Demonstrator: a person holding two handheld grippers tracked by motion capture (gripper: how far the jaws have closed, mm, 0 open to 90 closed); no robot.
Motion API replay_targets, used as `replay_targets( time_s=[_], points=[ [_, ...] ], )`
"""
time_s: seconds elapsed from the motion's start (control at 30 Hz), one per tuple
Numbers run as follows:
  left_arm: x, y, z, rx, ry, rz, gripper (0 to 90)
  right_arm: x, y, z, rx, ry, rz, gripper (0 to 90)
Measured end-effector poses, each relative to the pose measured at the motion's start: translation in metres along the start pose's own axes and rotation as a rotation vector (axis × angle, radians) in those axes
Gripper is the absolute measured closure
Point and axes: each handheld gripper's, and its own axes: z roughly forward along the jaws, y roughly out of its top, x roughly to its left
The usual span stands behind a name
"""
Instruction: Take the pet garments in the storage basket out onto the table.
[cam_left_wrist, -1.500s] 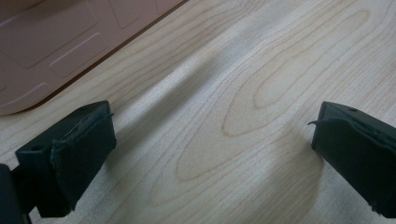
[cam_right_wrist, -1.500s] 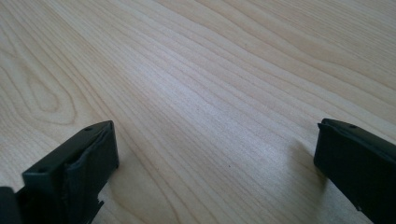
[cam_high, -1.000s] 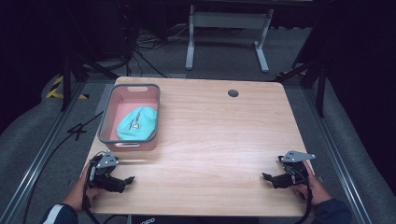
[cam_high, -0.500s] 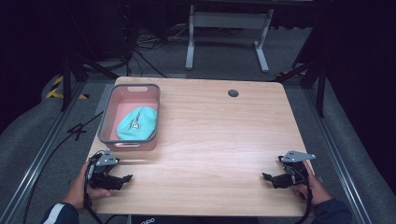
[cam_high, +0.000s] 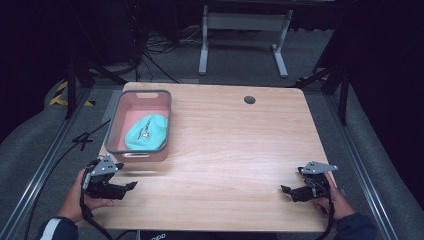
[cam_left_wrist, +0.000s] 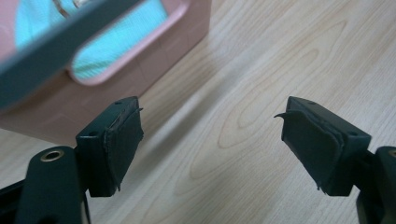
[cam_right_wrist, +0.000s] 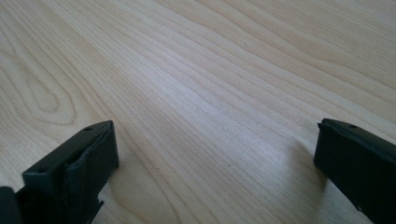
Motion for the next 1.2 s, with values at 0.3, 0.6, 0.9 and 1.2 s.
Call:
replay_targets(
  time_s=[0.3,0.6,0.9,1.2],
  points=[
    [0.0,0.023,-0.015,-0.031,0.007,0.028,19.6,0.0,0.0,0.0,-0.002,-0.003,0.003,0.2],
    [0.012,0.051,-0.027,-0.057,0.018,0.048,19.0,0.0,0.0,0.0,0.0,-0.002,0.003,0.2],
    [0.035,0.078,-0.027,-0.048,0.058,0.029,19.1,0.0,0.0,0.0,-0.001,-0.003,0.003,0.2],
    [0.06,0.095,-0.006,0.018,0.065,0.017,19.0,0.0,0.0,0.0,-0.002,-0.002,0.003,0.2]
  ],
)
